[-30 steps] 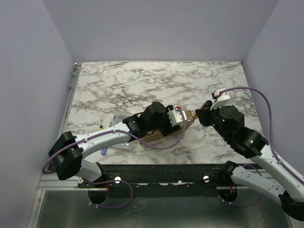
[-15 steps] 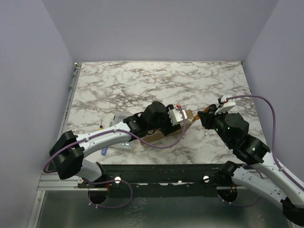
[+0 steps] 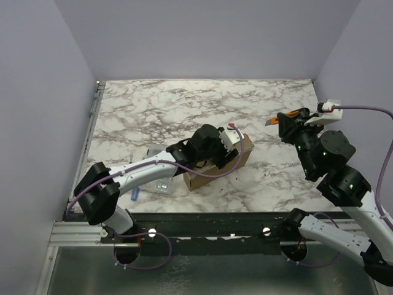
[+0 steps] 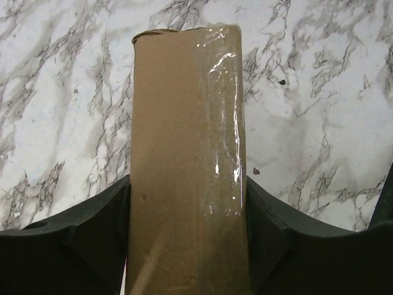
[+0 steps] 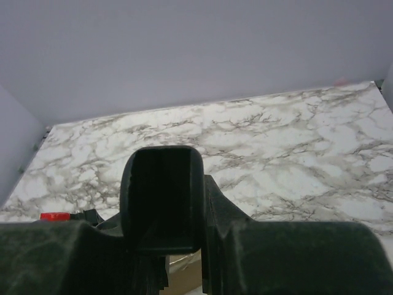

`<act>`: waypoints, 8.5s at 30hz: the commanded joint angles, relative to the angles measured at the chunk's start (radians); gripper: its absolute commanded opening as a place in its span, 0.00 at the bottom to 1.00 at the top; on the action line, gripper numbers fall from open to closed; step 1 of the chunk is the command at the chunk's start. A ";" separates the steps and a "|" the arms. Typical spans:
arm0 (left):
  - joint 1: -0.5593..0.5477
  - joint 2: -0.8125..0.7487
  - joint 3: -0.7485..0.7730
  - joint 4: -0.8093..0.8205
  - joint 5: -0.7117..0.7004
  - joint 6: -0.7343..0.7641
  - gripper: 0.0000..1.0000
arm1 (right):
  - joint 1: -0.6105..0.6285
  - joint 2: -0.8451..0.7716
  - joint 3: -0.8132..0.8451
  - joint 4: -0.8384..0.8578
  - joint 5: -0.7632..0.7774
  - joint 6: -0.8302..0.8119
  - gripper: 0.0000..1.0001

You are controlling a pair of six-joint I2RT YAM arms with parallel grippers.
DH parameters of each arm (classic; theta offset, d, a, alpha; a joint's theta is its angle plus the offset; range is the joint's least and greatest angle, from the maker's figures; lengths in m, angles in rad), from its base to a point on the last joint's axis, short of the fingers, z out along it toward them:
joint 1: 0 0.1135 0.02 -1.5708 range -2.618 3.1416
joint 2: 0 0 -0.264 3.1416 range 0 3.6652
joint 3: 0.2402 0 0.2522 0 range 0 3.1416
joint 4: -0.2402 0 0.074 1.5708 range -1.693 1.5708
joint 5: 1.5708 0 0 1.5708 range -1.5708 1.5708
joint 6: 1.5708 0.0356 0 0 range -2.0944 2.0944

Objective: Unpack the express box

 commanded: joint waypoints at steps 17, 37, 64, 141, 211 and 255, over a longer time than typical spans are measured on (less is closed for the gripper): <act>0.167 0.203 -0.263 0.802 -0.210 -1.592 0.65 | 0.000 -0.015 -0.099 -0.034 0.007 0.094 0.01; 0.351 -0.220 -0.388 0.147 -0.129 -1.078 0.91 | 0.001 0.154 -0.291 0.286 -0.277 0.154 0.01; 0.410 0.391 0.097 0.170 0.386 -0.772 0.52 | 0.016 0.495 -0.383 0.690 -0.146 0.235 0.01; 0.474 0.482 0.096 0.236 0.400 -0.871 0.45 | 0.171 0.615 -0.452 0.872 0.113 0.178 0.01; 0.473 0.478 0.042 0.290 0.362 -0.938 0.39 | 0.232 0.602 -0.404 0.687 0.192 0.292 0.01; 0.473 0.489 0.042 0.290 0.358 -0.935 0.38 | 0.243 0.495 -0.440 0.632 0.129 0.330 0.01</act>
